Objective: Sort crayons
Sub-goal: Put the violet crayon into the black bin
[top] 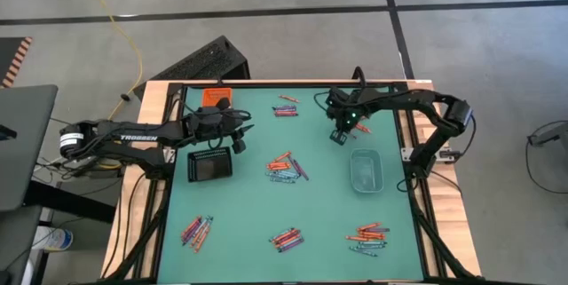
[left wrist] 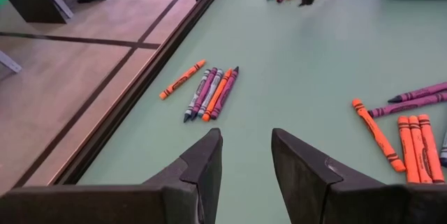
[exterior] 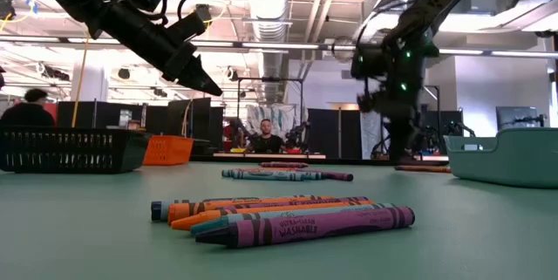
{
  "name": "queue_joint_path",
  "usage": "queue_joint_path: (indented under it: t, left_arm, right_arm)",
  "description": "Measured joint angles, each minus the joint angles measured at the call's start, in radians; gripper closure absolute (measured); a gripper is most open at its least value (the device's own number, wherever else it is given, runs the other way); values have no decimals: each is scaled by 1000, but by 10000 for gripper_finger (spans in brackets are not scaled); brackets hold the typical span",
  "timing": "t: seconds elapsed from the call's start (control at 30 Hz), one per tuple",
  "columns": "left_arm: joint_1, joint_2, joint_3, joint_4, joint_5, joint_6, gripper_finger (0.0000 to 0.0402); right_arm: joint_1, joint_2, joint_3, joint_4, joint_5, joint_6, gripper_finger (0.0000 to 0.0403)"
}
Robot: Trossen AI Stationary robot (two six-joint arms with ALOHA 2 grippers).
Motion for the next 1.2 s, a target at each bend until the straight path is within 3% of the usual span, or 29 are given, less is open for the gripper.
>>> queue_joint_path:
  t: [0.13,0.23,0.37,0.5,0.6,0.77,1.07,1.2]
  left_arm:
    - [0,0,0,0,20,7,285]
    - [6,-2,-3,14,152,34,285]
    - [43,-2,-89,236,406,1,285]
    - [79,-2,-190,495,452,-144,285]
    - [78,3,-218,626,454,-220,285]
    - [45,5,-216,630,491,-259,285]
    - [-65,8,-215,618,513,-349,285]
    - [-144,8,-214,608,456,-349,285]
  right_arm:
    - [-6,-55,5,65,-131,-39,400]
    - [-12,-92,4,167,-288,-49,400]
    - [11,-116,-13,430,-512,-49,400]
    - [74,-86,-43,799,-693,3,401]
    - [145,-22,-43,1099,-714,79,401]
    - [250,97,-36,1501,-715,167,401]
    - [344,246,24,1621,-591,172,401]
    - [390,291,31,1702,-542,172,401]
